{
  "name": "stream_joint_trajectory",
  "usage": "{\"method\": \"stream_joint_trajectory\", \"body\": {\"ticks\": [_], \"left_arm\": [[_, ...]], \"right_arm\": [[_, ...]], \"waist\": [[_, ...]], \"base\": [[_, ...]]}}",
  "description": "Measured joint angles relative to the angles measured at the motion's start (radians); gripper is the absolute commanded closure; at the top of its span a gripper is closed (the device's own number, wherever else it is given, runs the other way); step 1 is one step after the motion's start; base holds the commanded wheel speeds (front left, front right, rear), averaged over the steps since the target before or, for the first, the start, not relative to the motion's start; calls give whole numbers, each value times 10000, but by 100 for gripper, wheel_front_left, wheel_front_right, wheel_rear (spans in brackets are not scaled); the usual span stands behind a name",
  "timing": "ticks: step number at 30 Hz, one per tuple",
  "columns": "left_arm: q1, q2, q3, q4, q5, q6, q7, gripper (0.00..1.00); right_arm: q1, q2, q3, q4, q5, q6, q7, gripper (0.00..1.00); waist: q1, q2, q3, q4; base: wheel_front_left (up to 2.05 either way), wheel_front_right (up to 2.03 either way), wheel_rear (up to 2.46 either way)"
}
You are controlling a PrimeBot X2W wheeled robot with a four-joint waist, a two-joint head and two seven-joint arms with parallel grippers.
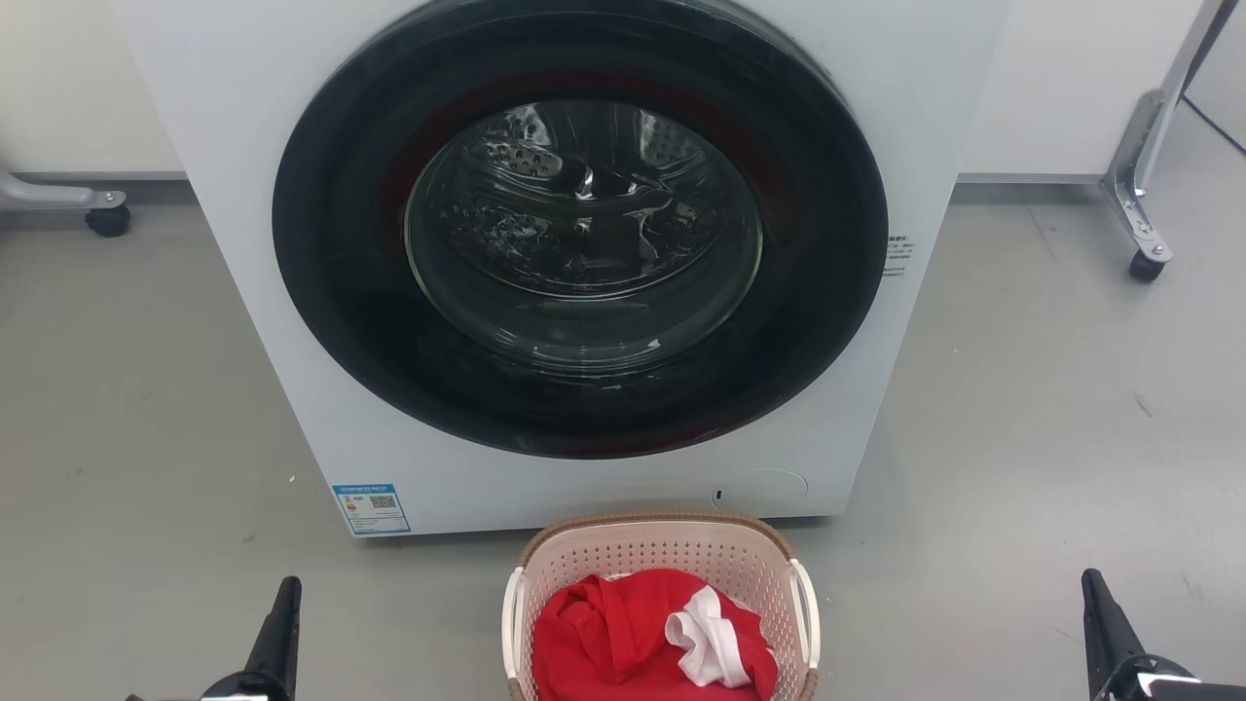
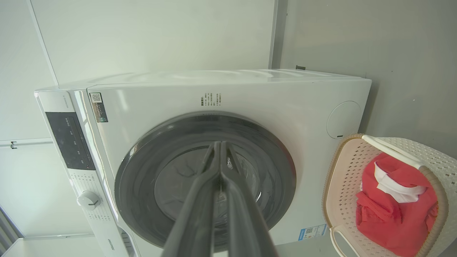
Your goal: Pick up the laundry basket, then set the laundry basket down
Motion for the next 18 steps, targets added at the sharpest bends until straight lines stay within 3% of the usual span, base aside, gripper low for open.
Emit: {"method": "stream_joint_trajectory", "body": {"ticks": [18], "left_arm": [[0,-2,-2,2,-8,0,0,100]], "right_arm": [[0,0,0,0,2,0,0,100]], "waist": [[0,0,0,0]], "base": [[0,0,0]]}}
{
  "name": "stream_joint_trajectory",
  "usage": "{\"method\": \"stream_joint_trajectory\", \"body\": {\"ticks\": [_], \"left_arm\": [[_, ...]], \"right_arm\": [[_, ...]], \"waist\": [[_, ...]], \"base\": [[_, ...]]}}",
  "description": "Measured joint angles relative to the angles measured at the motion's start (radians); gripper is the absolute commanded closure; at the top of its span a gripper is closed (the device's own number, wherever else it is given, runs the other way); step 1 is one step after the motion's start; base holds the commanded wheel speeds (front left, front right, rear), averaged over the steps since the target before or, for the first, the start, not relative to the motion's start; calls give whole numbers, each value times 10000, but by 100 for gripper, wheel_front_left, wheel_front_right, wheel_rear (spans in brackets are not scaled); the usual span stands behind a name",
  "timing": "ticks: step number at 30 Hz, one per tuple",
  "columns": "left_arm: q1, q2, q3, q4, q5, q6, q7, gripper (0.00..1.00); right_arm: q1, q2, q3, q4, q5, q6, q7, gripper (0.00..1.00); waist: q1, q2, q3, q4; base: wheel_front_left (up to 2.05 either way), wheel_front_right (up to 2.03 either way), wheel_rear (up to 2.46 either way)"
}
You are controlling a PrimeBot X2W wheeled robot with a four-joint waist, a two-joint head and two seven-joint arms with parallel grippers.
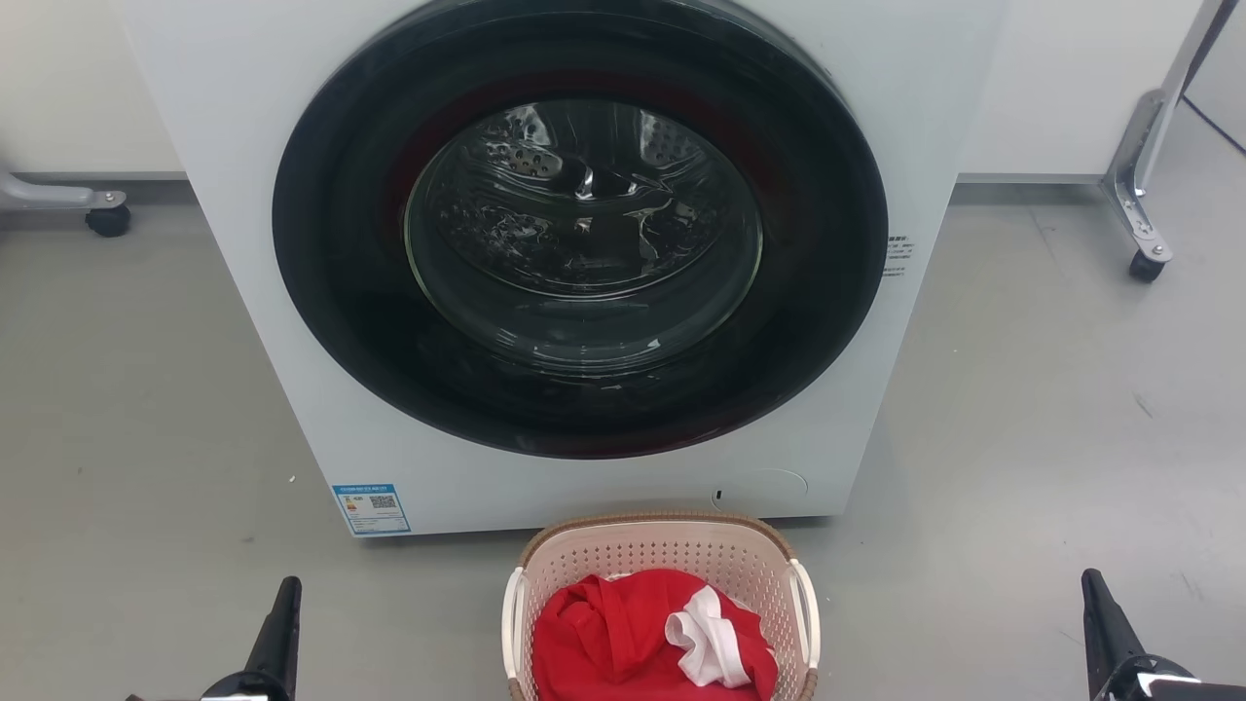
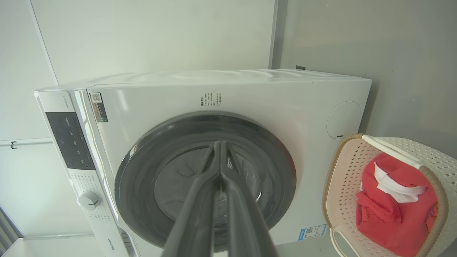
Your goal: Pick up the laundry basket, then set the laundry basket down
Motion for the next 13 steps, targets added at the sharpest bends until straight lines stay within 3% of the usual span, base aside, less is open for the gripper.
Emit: {"method": "stream_joint_trajectory", "body": {"ticks": [13], "left_arm": [[0,0,0,0,-2,0,0,100]], "right_arm": [[0,0,0,-2,0,0,0,100]], "waist": [[0,0,0,0]], "base": [[0,0,0]]}}
